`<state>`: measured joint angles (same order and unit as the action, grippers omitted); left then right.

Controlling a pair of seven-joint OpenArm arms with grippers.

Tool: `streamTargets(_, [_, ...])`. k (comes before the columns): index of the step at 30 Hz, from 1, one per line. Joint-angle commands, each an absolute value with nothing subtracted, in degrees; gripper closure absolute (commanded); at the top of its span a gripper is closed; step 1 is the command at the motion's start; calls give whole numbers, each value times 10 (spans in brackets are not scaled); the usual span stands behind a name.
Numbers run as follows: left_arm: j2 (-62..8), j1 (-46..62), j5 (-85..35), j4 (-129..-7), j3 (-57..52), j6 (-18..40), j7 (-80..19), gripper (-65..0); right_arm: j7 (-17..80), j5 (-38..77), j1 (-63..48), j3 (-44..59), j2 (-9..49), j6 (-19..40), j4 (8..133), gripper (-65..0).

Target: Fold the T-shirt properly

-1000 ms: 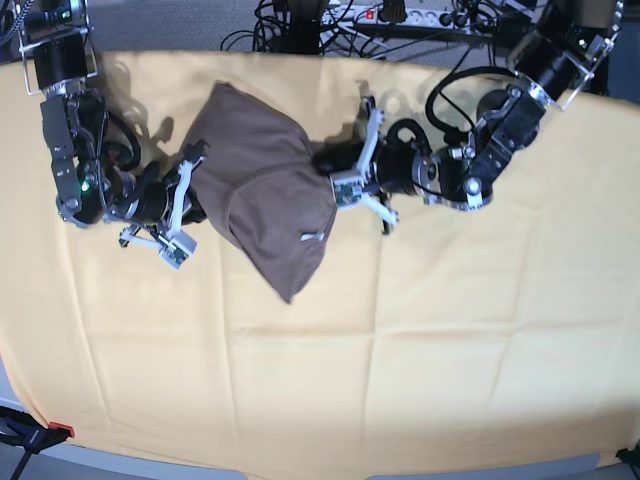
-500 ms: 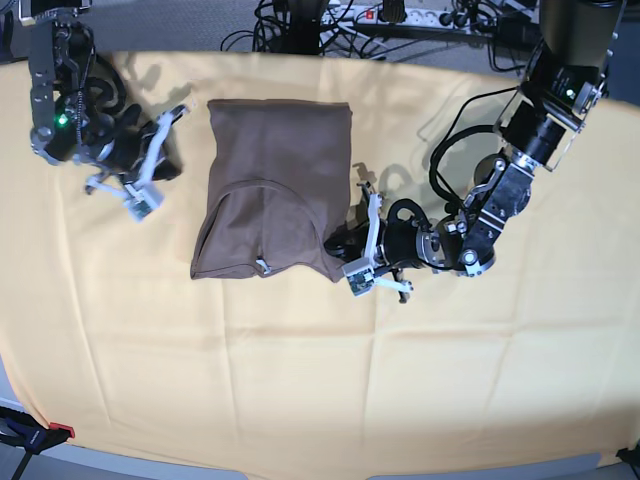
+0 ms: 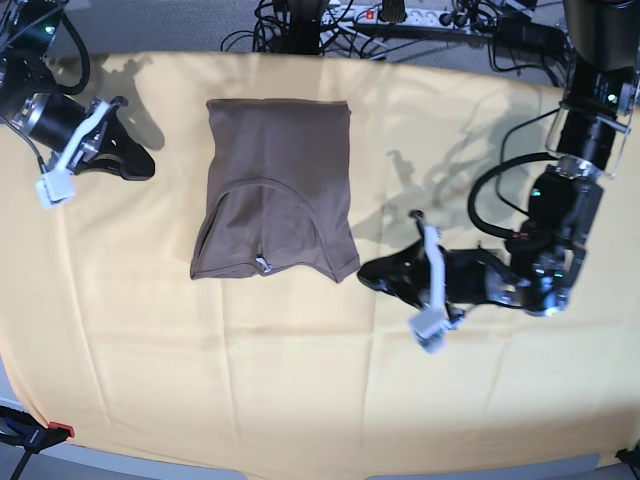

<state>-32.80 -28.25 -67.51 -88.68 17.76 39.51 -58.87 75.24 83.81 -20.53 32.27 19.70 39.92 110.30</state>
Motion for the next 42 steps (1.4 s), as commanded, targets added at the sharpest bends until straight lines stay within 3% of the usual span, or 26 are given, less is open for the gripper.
streamTargets(1, [-341, -276, -710, -904, 149, 400, -600, 0, 772, 850, -209, 333, 206, 400, 1113, 0])
streamTargets(7, [-376, -128, -813, -992, 4, 400, -699, 0, 796, 850, -277, 375, 206, 400, 1162, 0])
streamTargets(15, [-403, 142, -820, -1175, -183, 387, -759, 0, 796, 850, -426, 451, 206, 400, 1283, 0])
streamTargets(23, [-398, 451, -842, -1293, -324, 377, -785, 0, 798, 850, -592, 465, 148, 400, 1286, 0])
streamTargets(27, [-361, 570, -789, -1279, -315, 400, -776, 0, 800, 850, -640, 456, 129, 400, 1246, 0])
streamTargets(32, [-314, 634, -717, -1196, -259, 400, -724, 0, 789, 850, -641, 403, 129, 400, 1144, 0])
streamTargets(37, [-276, 599, -658, -1049, -168, 400, -649, 0, 688, 715, -609, 337, 131, 400, 1013, 0])
streamTargets(42, [-218, 495, -564, -870, -109, 400, -575, 0, 574, 580, -522, 286, 132, 400, 851, 0])
